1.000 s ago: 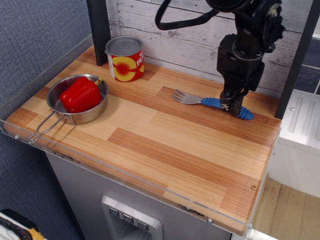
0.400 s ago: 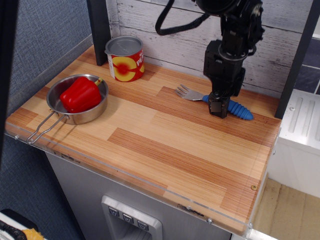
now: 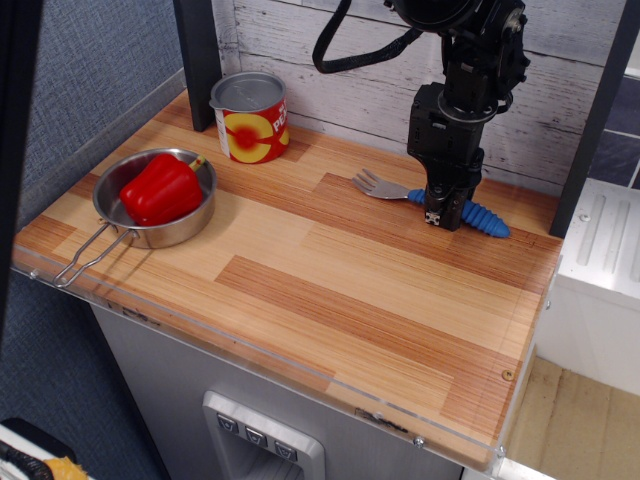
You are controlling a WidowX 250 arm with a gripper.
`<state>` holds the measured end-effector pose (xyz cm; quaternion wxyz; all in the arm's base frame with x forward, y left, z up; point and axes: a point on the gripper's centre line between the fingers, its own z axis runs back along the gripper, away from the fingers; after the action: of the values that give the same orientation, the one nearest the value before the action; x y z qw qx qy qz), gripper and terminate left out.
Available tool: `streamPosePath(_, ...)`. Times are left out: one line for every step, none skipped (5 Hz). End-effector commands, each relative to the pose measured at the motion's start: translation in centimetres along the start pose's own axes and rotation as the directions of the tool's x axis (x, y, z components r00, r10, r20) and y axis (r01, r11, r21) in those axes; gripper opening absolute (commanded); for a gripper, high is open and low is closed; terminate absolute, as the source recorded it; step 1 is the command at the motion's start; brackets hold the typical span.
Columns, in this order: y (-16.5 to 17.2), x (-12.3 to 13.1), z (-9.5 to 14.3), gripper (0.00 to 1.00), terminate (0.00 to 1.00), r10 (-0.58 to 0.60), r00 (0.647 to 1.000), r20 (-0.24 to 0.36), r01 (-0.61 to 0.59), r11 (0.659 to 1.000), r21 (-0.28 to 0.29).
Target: Pick up the blue fork and move it to the corner of the cabinet
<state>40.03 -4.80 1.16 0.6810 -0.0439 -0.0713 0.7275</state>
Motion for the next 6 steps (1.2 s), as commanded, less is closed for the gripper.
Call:
streamPosePath(-0.6, 2.2, 3.3, 0.00, 0.00, -0.082, 0.997, -0.010, 0.080, 0.993, -0.089)
streamPosePath(0.7, 2.4, 4.9, 0.00, 0.00, -0.144, 0.990, 0.003, 0.144, 0.984, -0.104)
streamPosePath(2.9, 1.9, 5.9, 0.00, 0.00, -0.209, 0.978, -0.005, 0.207, 0.973, -0.101)
streamPosePath(4.3, 1.9, 6.2, 0.00, 0.00, -0.318, 0.945, -0.077, 0.311, 0.946, -0.087)
streamPosePath(6.7, 0.7, 6.1, 0.00, 0.00, -0.487, 0.873, -0.034, 0.481, 0.870, -0.107)
streamPosePath(9.9, 0.2, 6.0, 0.00, 0.00, -0.453, 0.890, -0.053, 0.446, 0.889, -0.105)
